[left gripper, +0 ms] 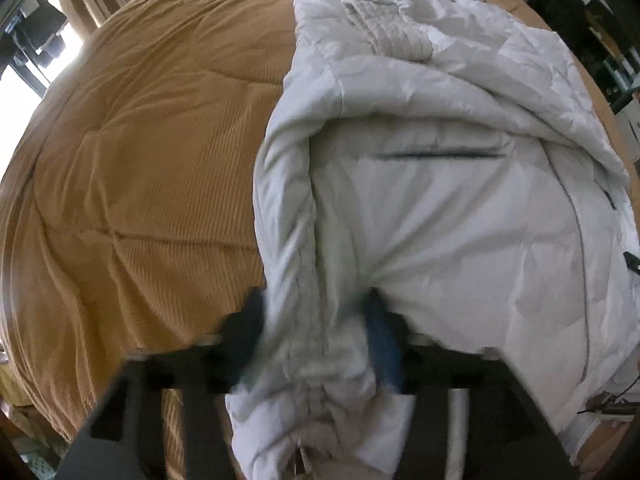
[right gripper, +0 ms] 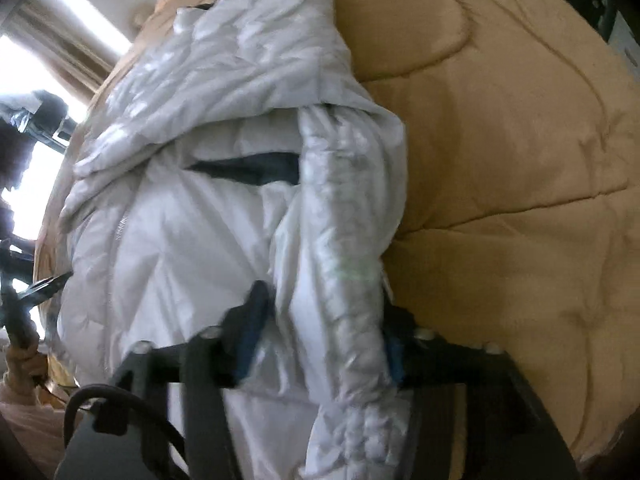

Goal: Fold large clothes

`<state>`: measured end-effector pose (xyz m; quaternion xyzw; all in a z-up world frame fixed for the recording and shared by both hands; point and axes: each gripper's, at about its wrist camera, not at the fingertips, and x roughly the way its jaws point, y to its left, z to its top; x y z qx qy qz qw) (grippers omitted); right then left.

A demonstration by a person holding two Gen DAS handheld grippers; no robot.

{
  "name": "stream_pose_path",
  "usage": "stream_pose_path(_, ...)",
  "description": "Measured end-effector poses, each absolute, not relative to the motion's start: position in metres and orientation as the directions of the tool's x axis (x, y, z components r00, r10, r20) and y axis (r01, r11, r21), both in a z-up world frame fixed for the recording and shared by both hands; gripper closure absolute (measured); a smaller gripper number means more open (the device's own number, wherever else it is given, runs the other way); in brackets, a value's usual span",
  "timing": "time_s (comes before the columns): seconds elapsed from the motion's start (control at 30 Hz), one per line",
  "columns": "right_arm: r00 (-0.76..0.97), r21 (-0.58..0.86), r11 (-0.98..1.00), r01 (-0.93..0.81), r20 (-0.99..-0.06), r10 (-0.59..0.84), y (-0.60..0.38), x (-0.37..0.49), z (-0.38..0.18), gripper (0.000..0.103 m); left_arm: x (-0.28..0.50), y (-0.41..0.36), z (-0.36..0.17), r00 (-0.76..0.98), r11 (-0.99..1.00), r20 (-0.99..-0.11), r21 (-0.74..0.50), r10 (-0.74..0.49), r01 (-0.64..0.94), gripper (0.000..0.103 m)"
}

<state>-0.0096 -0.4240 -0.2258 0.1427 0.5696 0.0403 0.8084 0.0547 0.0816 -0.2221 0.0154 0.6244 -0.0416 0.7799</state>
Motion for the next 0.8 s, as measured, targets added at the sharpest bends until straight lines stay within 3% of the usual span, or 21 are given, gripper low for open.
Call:
stream_pose_path(0.07, 0.359, 0.267, 0.961, 0.070, -0.906, 0.225, -0.420, -0.017, -0.216, 0.029, 0.043, 0.087, -0.225, 0.217, 0.995, -0.974, -0.046, -0.064, 0.089, 0.035)
stream_pose_path(0.27, 0.336, 0.228, 0.972, 0.061, -0.921, 0.195, -0.431, -0.046, -0.217, 0.028, 0.013, 0.107, -0.232, 0.194, 0.991, -0.974, -0.103, -0.119, 0.091, 0.024)
stream_pose_path(0.53, 0.302, 0.313, 0.950, 0.006, -0.906, 0.296, -0.431, -0.077, -0.221, 0.027, -0.023, 0.113, -0.238, 0.126, 0.972, -0.968, -0.200, -0.215, 0.123, 0.024)
stream_pose_path(0.57, 0.307, 0.333, 0.943, -0.007, -0.897, 0.319, -0.428, -0.078, -0.220, 0.029, -0.028, 0.109, -0.238, 0.117, 0.968, -0.966, -0.215, -0.231, 0.133, 0.033)
stream_pose_path(0.6, 0.310, 0.339, 0.940, -0.027, -0.891, 0.331, -0.423, -0.079, -0.219, 0.041, -0.034, 0.106, -0.237, 0.112, 0.963, -0.963, -0.228, -0.244, 0.143, 0.050)
stream_pose_path(0.63, 0.310, 0.332, 0.943, -0.039, -0.893, 0.327, -0.419, -0.078, -0.218, 0.049, -0.046, 0.108, -0.233, 0.109, 0.958, -0.959, -0.245, -0.262, 0.147, 0.057)
stream_pose_path(0.67, 0.318, 0.313, 0.948, -0.057, -0.895, 0.314, -0.414, -0.077, -0.217, 0.071, -0.048, 0.107, -0.231, 0.110, 0.957, -0.957, -0.252, -0.269, 0.147, 0.070)
stream_pose_path(0.7, 0.325, 0.308, 0.949, -0.067, -0.893, 0.313, -0.412, -0.077, -0.215, 0.082, -0.049, 0.108, -0.227, 0.113, 0.958, -0.958, -0.247, -0.264, 0.147, 0.079)
stream_pose_path(0.8, 0.359, 0.297, 0.950, -0.097, -0.880, 0.312, -0.409, -0.077, -0.195, 0.089, -0.046, 0.111, -0.206, 0.144, 0.957, -0.952, -0.250, -0.270, 0.147, 0.086)
